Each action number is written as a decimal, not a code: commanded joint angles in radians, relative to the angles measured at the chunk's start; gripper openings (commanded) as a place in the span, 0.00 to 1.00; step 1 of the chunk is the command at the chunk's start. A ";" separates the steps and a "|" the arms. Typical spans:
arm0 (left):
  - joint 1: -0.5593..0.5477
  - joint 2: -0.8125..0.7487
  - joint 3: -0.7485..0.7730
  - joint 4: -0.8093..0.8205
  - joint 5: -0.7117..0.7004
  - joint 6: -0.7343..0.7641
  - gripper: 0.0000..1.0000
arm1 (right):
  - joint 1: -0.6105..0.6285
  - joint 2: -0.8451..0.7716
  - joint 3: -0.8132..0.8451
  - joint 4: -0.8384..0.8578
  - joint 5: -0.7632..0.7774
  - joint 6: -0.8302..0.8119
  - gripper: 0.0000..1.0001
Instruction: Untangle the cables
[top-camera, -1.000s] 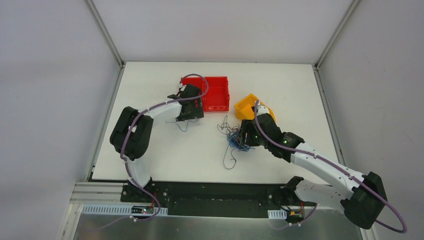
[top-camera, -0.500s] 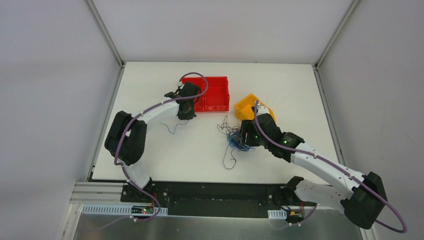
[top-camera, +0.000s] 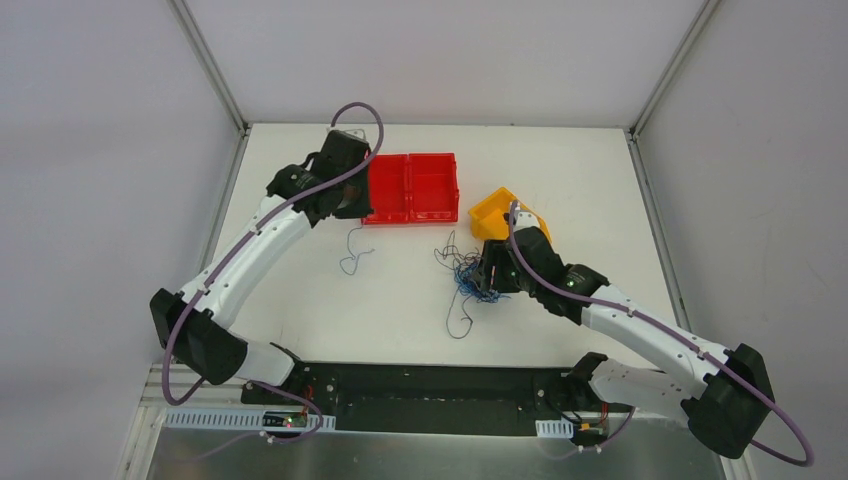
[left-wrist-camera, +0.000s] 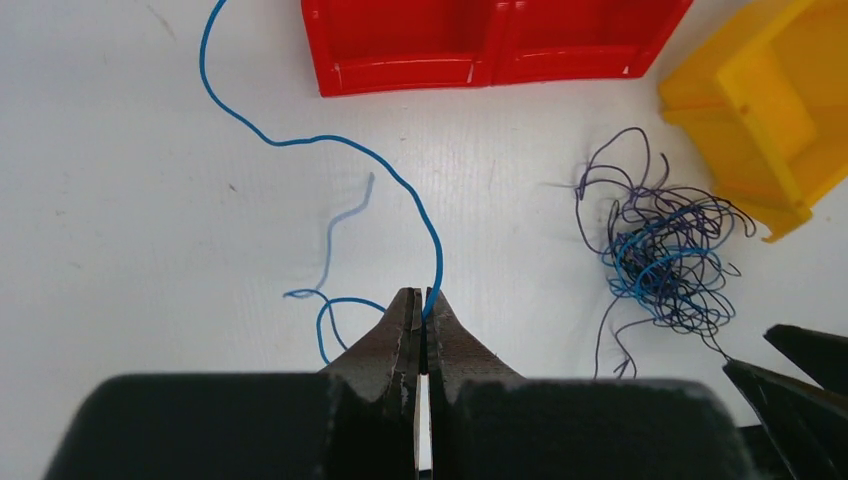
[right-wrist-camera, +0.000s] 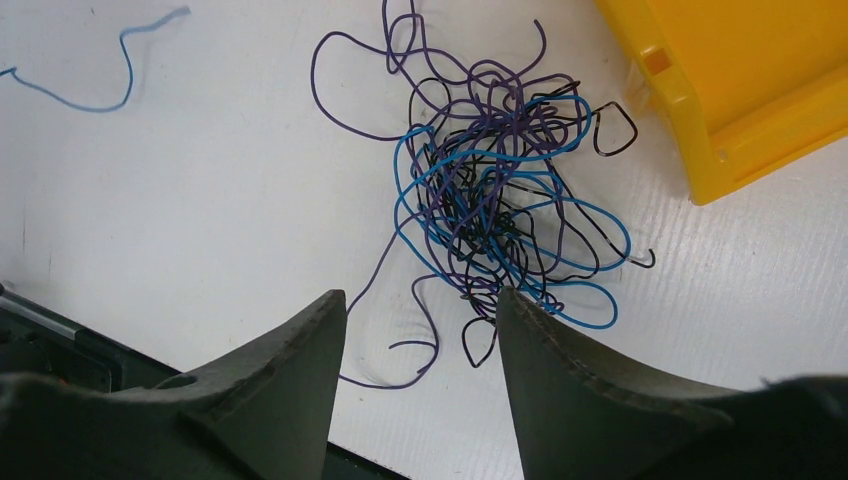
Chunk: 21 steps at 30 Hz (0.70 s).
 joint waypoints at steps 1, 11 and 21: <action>-0.004 -0.031 0.132 -0.159 0.063 0.078 0.00 | -0.006 -0.017 0.041 -0.010 -0.007 -0.013 0.60; -0.004 0.065 0.430 -0.166 0.086 0.144 0.00 | -0.007 -0.020 0.044 -0.010 -0.010 -0.012 0.60; 0.051 0.328 0.740 -0.157 0.065 0.196 0.00 | -0.008 -0.036 0.039 -0.013 0.005 -0.015 0.60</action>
